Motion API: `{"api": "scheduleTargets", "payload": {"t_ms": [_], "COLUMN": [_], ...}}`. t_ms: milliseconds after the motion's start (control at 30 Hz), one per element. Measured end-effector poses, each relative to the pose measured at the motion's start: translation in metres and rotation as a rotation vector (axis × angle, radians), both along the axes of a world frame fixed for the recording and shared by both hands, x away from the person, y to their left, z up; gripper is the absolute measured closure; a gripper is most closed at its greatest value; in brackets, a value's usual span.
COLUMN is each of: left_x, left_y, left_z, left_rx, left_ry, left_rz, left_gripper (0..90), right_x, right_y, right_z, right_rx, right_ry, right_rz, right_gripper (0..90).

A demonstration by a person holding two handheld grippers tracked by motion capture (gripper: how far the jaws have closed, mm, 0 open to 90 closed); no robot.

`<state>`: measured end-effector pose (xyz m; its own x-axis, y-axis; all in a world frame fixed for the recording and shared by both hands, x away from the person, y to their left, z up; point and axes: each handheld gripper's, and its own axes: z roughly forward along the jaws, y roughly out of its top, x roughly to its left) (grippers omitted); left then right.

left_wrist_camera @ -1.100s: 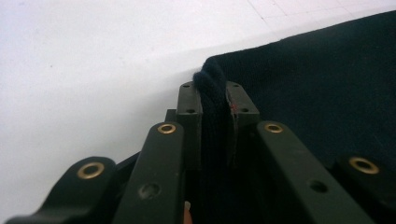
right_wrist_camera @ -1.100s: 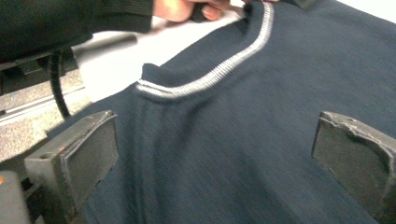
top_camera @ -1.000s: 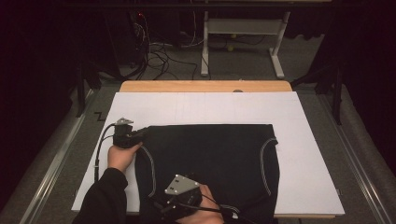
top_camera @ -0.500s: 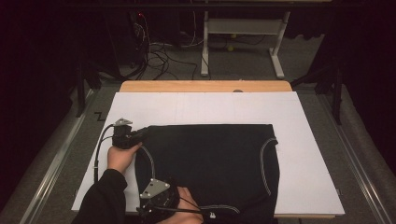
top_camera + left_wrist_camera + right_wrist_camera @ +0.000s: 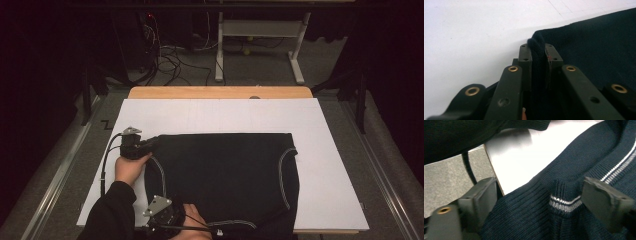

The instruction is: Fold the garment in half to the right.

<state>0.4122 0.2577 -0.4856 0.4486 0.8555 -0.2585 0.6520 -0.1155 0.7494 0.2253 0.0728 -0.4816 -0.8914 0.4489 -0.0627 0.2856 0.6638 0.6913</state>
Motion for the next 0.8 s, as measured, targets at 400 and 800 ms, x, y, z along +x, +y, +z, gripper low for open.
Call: {"api": "scheduleTargets", "payload": {"t_ms": [400, 800], "left_x": [-0.0001, 0.0002], "left_y": [-0.0001, 0.0001], "left_z": [-0.0001, -0.0002], "left_rx": [-0.001, -0.003], "left_ry": [0.004, 0.008], "left_rz": [0.004, 0.007], "left_gripper": [74.4, 74.4], "right_x": [-0.0024, 0.0005], "right_y": [0.0003, -0.0048], "right_z": [0.0004, 0.0024], "right_rx": [-0.047, -0.064], "right_ry": [-0.075, -0.099], "right_rz": [-0.046, -0.051], "right_gripper": [46.5, 65.1]}}
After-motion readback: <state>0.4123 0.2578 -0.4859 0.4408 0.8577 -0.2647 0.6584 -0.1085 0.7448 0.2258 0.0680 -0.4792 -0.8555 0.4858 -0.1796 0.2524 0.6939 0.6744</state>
